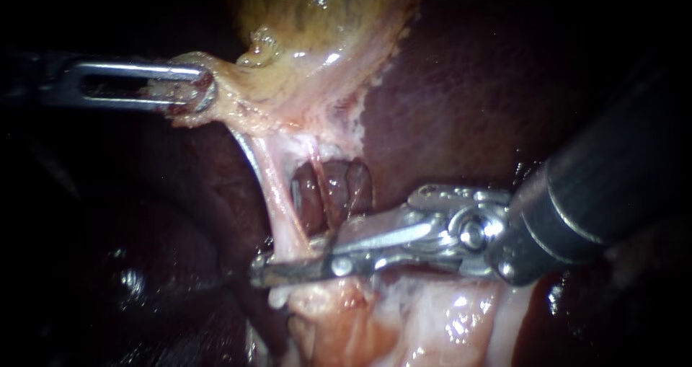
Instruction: Going back second clip left tube
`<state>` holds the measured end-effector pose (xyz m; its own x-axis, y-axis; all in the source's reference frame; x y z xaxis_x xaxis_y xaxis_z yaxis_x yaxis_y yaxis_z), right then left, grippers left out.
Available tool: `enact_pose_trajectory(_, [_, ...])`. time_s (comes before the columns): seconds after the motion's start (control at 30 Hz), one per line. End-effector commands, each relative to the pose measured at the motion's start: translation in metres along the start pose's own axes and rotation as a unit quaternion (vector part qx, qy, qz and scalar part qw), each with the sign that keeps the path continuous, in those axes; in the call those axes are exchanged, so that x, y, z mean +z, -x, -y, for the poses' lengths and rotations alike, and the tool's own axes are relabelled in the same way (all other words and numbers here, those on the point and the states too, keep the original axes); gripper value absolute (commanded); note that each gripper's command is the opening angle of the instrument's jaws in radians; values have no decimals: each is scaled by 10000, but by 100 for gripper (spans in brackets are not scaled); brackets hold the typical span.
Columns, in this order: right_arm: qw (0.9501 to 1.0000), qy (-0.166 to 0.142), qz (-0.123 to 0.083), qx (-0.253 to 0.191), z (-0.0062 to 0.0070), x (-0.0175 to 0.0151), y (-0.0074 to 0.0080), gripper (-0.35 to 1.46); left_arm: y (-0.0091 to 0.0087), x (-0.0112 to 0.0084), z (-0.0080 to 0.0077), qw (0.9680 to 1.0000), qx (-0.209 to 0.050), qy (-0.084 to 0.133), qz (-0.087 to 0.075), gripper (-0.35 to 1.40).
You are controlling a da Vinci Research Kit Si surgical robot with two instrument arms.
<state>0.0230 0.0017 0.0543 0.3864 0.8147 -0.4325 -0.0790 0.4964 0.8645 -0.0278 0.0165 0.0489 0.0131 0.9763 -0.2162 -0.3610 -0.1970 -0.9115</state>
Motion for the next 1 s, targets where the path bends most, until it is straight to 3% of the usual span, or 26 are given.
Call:
enact_pose_trajectory(0.03, [10000, 7, -2, 4, -1, 0, 0, -35, 0, 0, -1, 10000, 3, -4, -3, -35])
enact_pose_trajectory(0.1, [10000, 12, -36, -2, -2, 2, 1, -35, 1, 0, -1, 10000, 2, -7, -5, -35])
enact_pose_trajectory(0.2, [9999, -77, -146, -26, -8, 11, 5, 18, 1, 1, -2, 10000, 1, -9, -8, -35])
enact_pose_trajectory(0.3, [9994, -62, -168, -289, -18, 25, 11, 41, 1, 1, -2, 10000, 2, -10, -9, -35])
enact_pose_trajectory(0.47, [9955, 212, -289, -880, -38, 41, 20, 49, 2, 2, -3, 10000, 4, -13, -12, -35])
enact_pose_trajectory(0.63, [9875, 451, -433, -1449, -51, 30, 16, 50, 2, 2, -3, 10000, 4, -15, -13, -35])
enact_pose_trajectory(0.83, [9813, 576, -463, -1776, -49, 2, 5, 50, 3, 2, -4, 10000, 4, -15, -14, -35])
enact_pose_trajectory(1.0, [9752, 535, -428, -2104, -43, -27, 8, 50, 3, 1, -4, 10000, 5, -26, -23, -35])
